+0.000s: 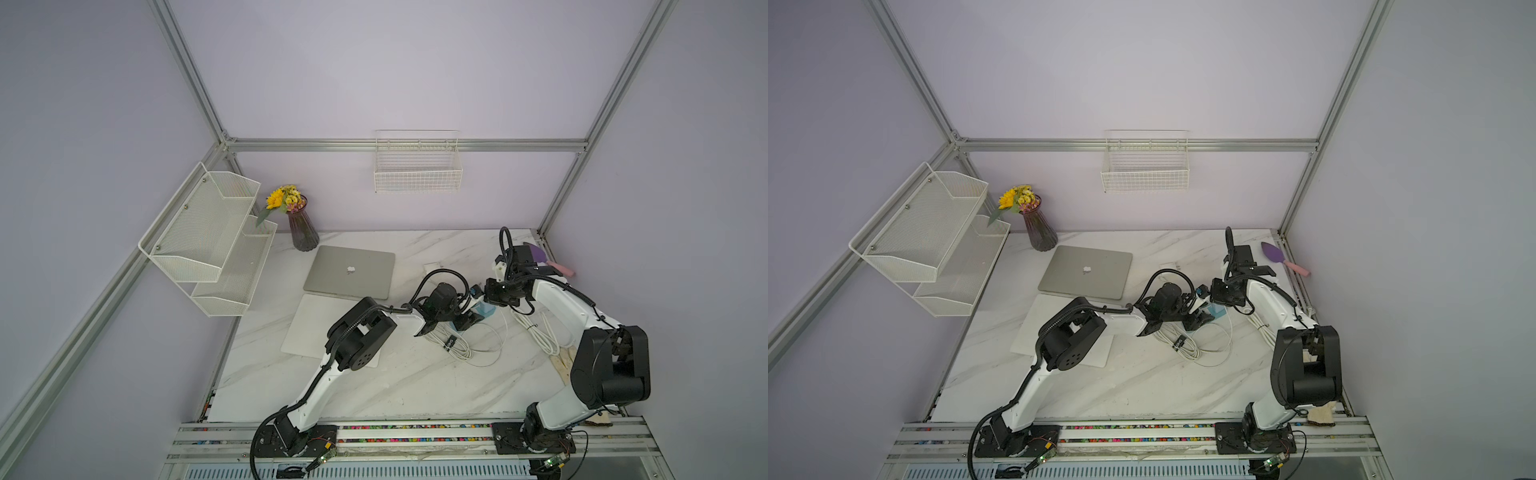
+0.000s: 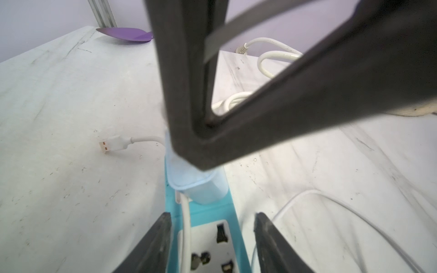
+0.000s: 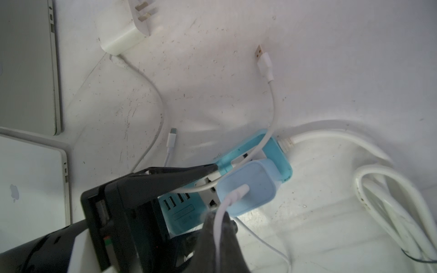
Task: Unplug the laptop charger
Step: Remove the charging cable from the plug.
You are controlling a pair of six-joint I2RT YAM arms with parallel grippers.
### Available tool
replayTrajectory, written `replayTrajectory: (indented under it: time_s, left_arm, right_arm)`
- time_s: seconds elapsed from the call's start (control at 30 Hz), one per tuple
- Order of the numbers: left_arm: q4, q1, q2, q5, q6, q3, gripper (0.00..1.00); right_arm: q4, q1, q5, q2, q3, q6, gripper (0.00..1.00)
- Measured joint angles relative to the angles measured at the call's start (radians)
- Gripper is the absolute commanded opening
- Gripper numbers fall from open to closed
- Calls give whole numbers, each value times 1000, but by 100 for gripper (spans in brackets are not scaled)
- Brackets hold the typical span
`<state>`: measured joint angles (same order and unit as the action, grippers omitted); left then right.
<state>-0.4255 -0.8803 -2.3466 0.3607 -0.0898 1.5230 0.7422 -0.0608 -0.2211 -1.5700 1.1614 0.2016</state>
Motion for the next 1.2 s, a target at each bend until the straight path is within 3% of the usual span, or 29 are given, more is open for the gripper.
replayTrajectory:
  time_s: [0.2,0.53,0.9,1.2]
  left_arm:
    - [-24,-2,0,7,4,6,68]
    - [-3,-21,-1,-8,11,76,66]
    - [2,-39,-74,-58,38,178,46]
    - [17,-47,-85,-81,67,195,9]
  right_arm:
    - [-18,39,-16,51,-59,18,0]
    - [-38,84,-68,80,-102,43,0]
    - [-51,88,-88,80,-104,48,0]
    - [-73,88,-87,80,-105,40,0]
